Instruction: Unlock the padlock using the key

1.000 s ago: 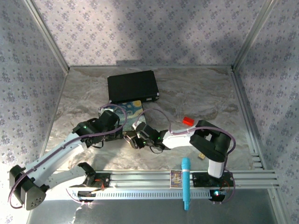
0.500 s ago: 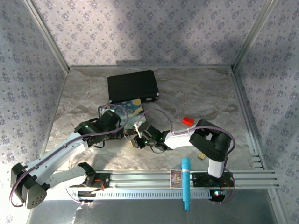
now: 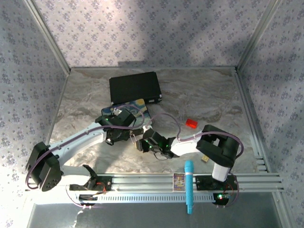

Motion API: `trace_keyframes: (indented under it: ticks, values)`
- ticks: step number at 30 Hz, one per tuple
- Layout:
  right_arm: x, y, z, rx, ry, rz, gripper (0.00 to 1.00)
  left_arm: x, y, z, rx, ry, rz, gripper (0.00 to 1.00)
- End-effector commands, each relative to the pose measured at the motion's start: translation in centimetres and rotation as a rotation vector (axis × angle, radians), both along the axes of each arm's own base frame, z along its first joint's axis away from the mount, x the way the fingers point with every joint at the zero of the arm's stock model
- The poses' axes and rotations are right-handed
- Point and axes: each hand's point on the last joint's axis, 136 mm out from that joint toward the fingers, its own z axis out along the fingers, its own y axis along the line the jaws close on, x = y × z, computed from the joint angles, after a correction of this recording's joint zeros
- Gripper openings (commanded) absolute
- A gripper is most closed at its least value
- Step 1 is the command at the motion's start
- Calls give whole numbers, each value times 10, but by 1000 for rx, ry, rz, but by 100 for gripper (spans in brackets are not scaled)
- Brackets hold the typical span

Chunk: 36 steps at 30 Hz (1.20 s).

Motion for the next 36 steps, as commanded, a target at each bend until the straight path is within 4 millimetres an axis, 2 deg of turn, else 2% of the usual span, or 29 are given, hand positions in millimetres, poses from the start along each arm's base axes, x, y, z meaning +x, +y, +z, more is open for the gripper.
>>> trace_keyframes:
  ticks: [1,6,13,20,23,25,31,36]
  values:
    - [-2,-37,-19,-53,87,-161,2,-1,-6,-3,57,9,-50,92]
    - [-2,-29,-13,11,130,-223,1,-9,-27,-14,82,53,-122,84]
    - [11,-33,-15,149,161,-396,1,-23,-46,-28,70,119,-205,75]
    - [19,-16,-7,224,175,-431,0,-31,-61,-39,51,163,-265,63]
    - [18,-23,-8,219,169,-447,0,-32,-67,-36,33,166,-277,59]
    - [15,-36,-11,195,167,-467,0,-36,-75,-30,-17,174,-293,51]
    - [15,-63,-4,163,139,-513,0,-48,-104,-19,-211,208,-326,50]
    - [20,-67,7,152,116,-519,0,-47,-117,2,-289,174,-353,53]
